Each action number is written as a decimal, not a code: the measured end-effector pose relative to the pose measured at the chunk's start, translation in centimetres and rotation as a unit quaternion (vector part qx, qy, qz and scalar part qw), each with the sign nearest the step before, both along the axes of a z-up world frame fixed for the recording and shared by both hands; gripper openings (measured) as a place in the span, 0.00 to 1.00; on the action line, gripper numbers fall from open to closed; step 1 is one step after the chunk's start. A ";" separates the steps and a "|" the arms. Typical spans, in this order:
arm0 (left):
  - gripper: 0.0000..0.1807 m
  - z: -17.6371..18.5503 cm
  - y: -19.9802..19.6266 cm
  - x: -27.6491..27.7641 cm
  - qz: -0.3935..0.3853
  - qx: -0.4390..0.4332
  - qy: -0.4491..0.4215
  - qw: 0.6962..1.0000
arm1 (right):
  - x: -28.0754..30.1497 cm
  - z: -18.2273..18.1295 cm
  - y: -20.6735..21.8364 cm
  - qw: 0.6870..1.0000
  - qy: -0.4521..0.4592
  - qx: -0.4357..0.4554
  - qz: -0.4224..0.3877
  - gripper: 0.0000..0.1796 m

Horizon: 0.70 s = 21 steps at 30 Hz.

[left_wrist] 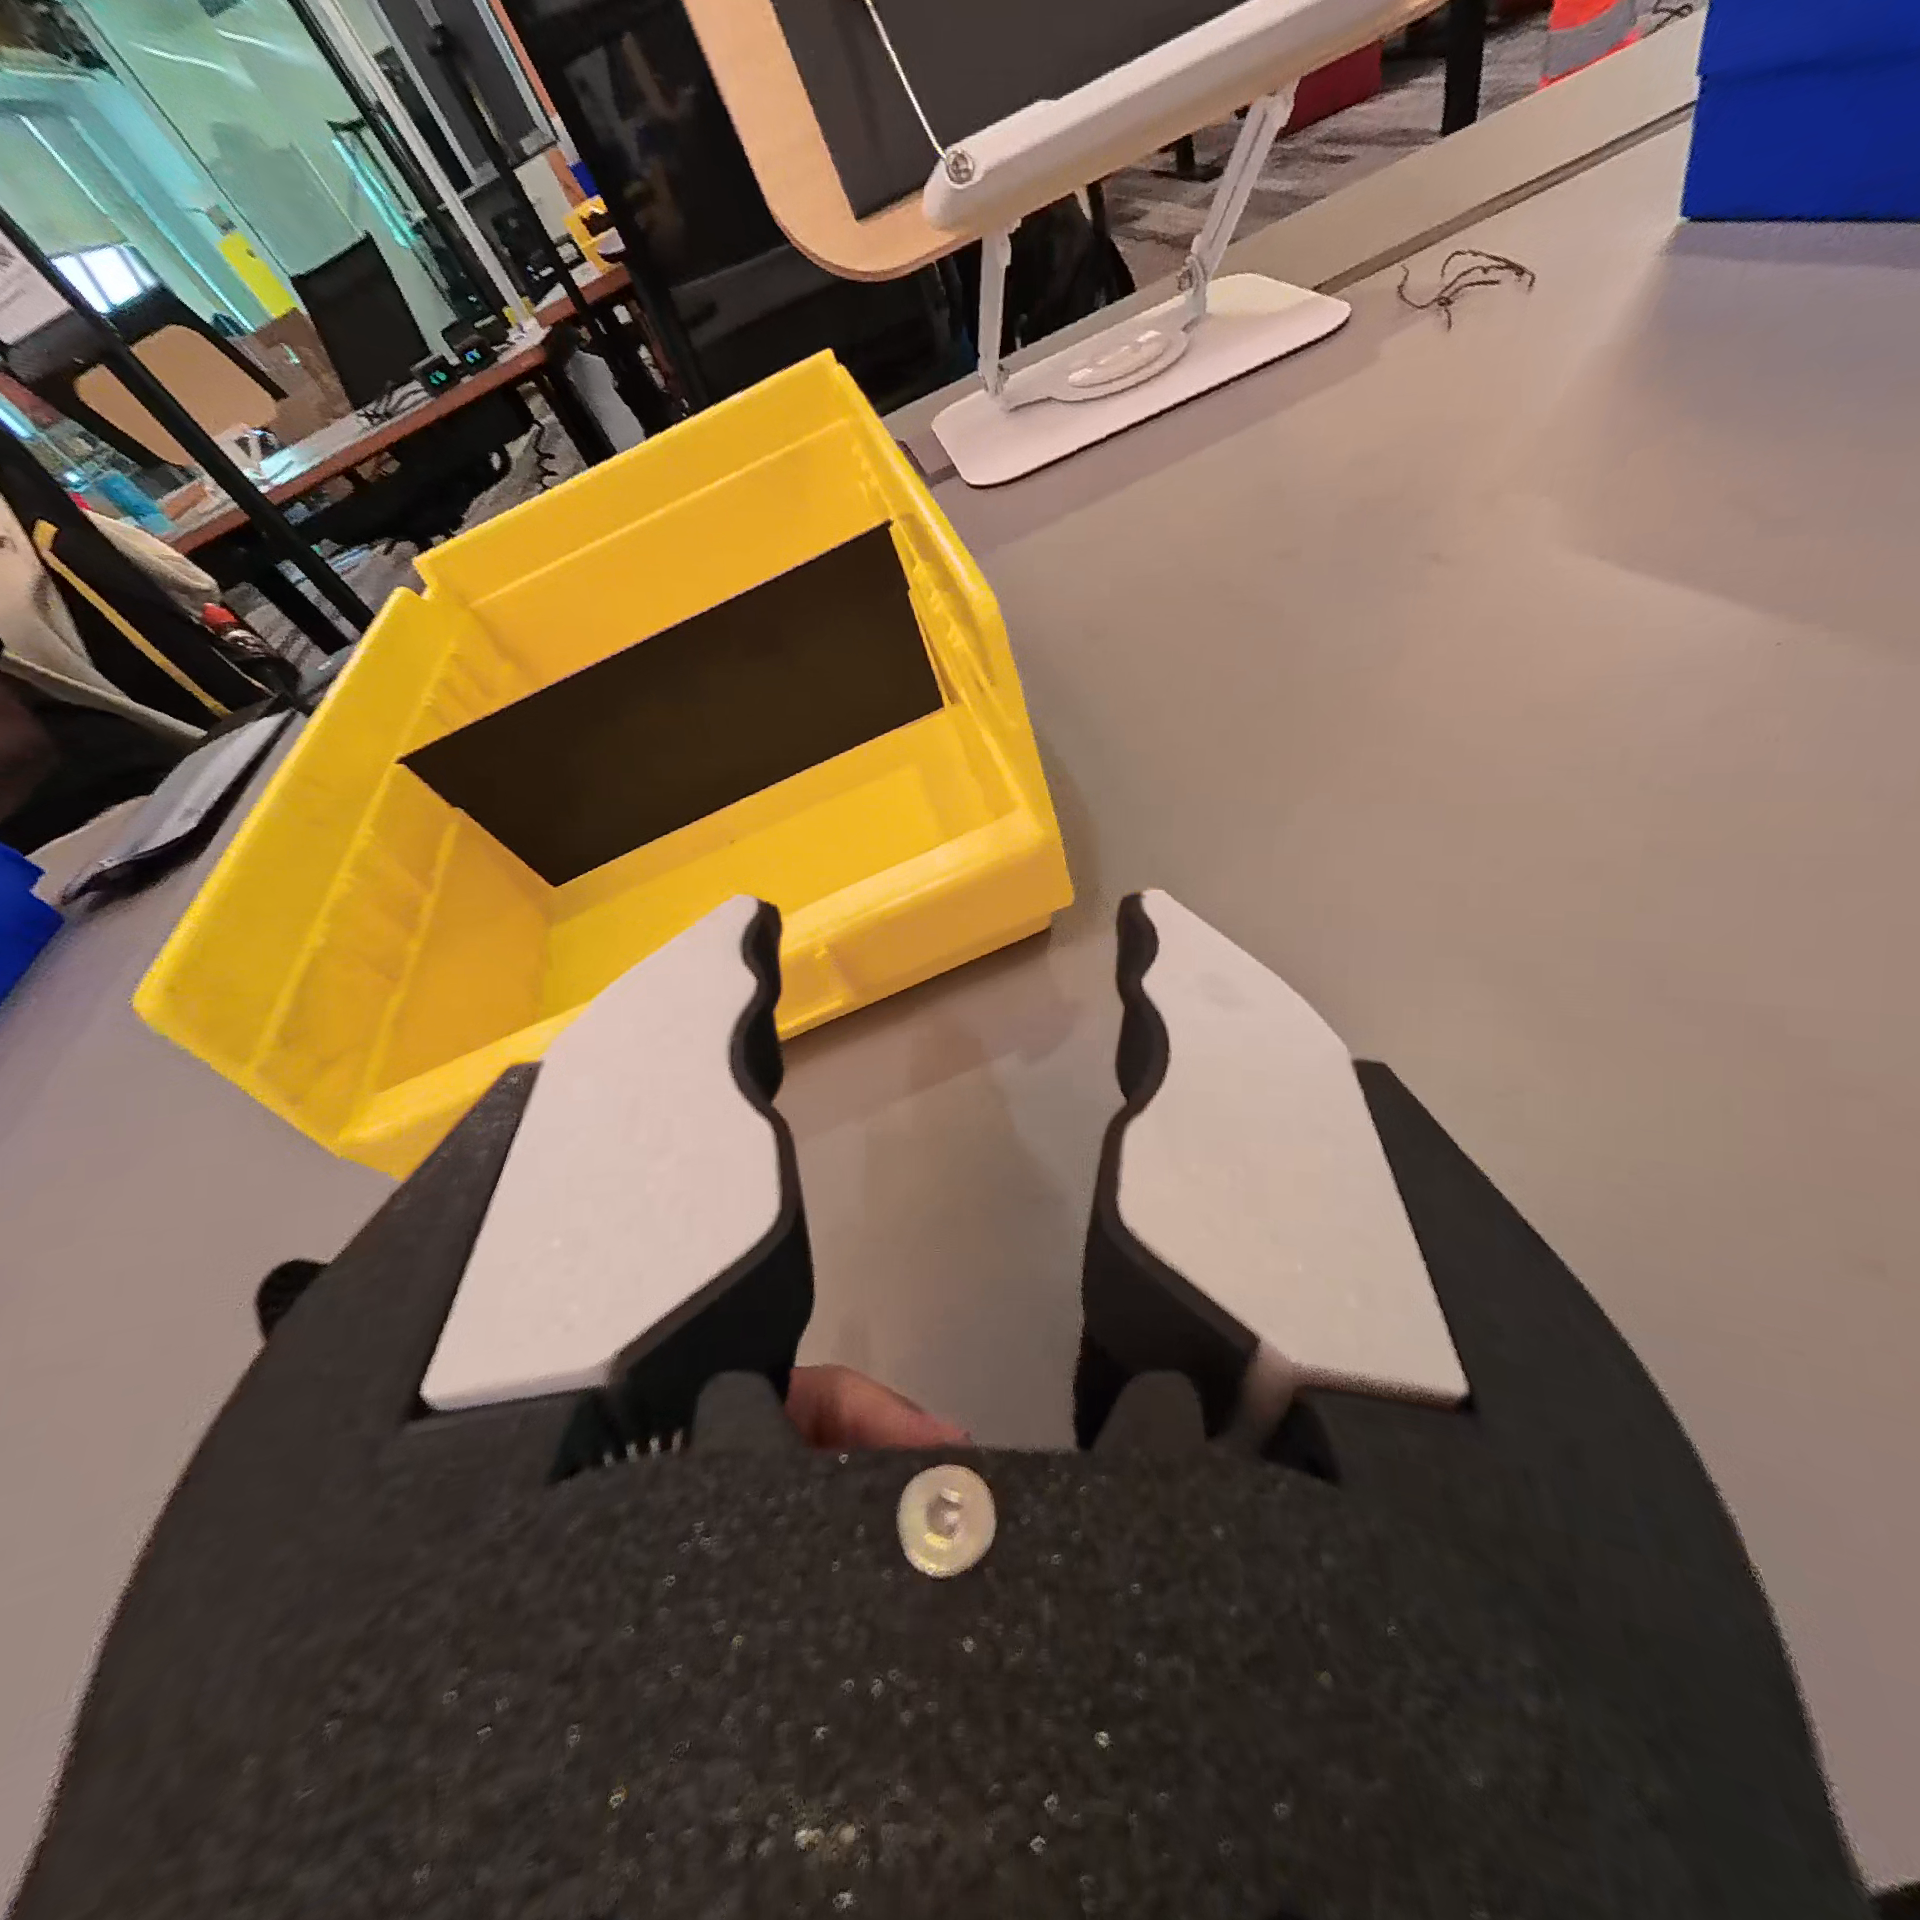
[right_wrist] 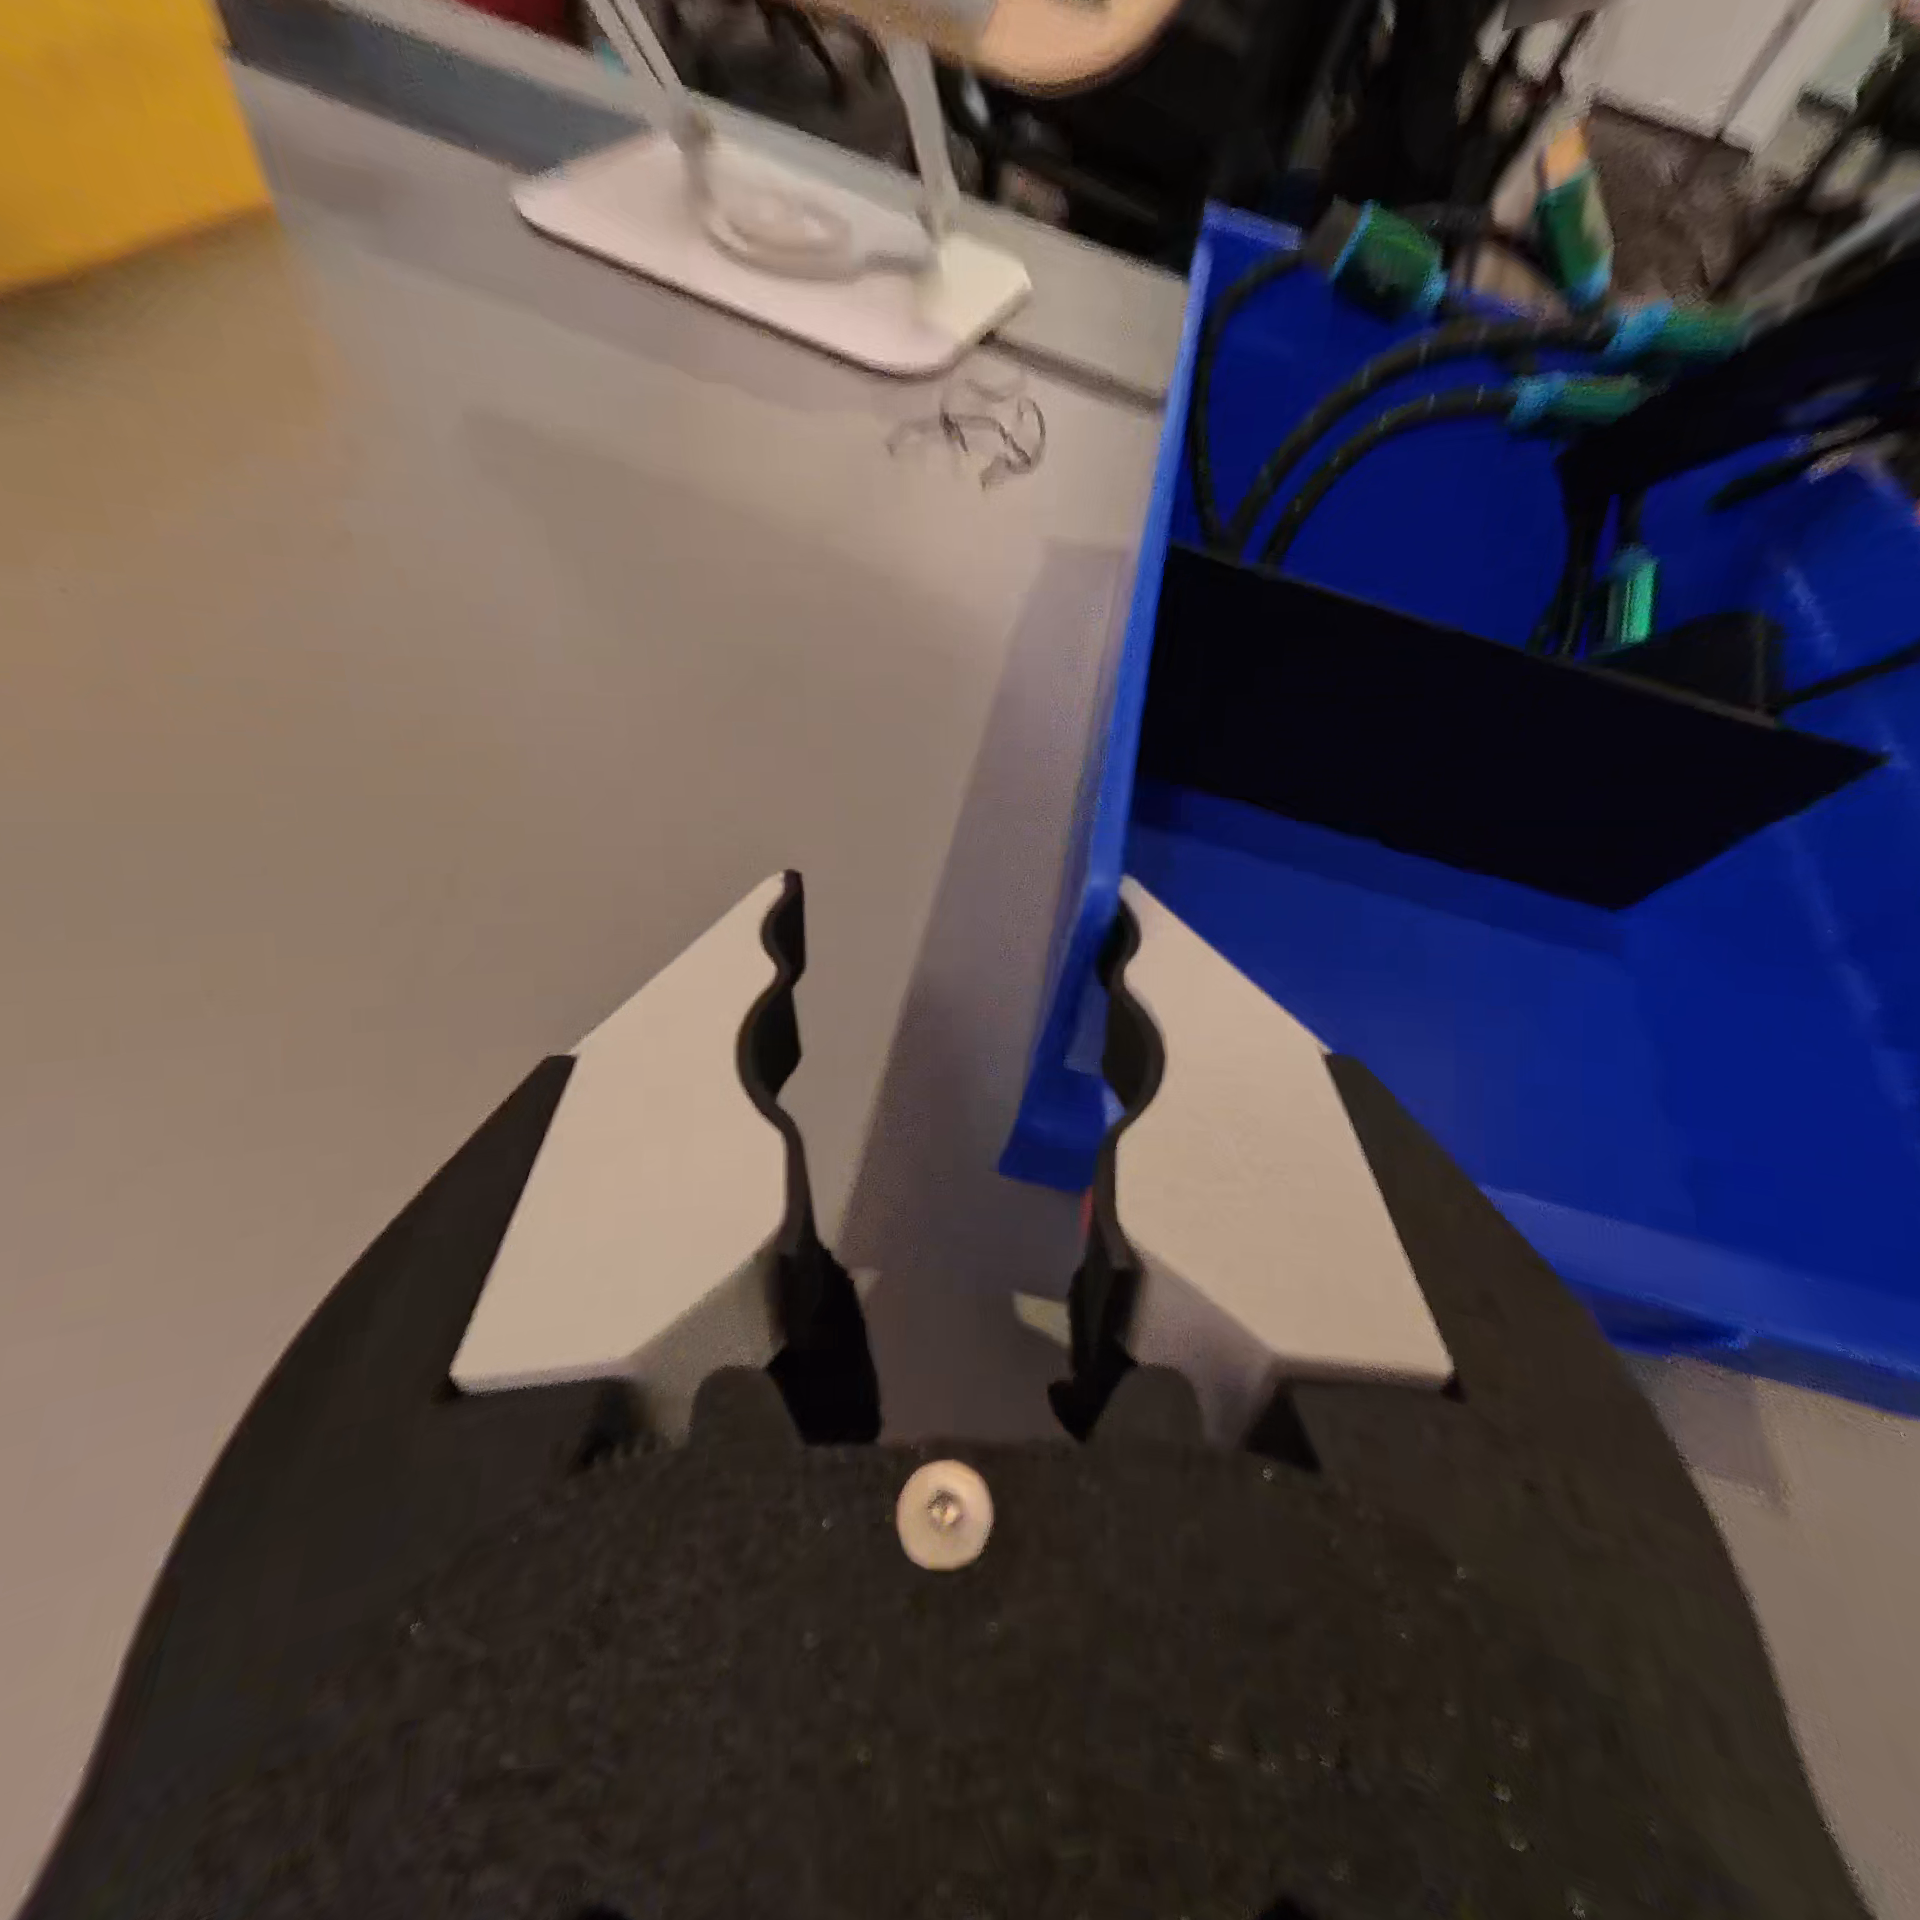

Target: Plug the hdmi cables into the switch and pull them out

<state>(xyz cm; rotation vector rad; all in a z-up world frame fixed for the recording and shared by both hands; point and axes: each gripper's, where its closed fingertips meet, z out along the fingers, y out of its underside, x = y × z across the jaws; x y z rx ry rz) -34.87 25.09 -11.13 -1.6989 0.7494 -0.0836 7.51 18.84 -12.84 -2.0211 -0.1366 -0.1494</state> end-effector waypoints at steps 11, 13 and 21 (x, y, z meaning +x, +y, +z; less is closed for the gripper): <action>0.36 -1.4 -7.9 12.4 -0.174 -0.109 -0.055 0.977 | -10.0 6.1 -3.0 0.989 0.133 0.029 0.066 0.24; 0.36 -1.1 -9.7 16.1 -0.206 -0.095 -0.031 0.974 | -7.1 8.8 -4.8 0.986 0.156 0.064 0.015 0.23; 0.38 0.8 -7.6 29.7 -0.227 -0.180 -0.063 0.955 | 6.1 0.9 -9.6 0.959 0.136 0.020 -0.249 0.26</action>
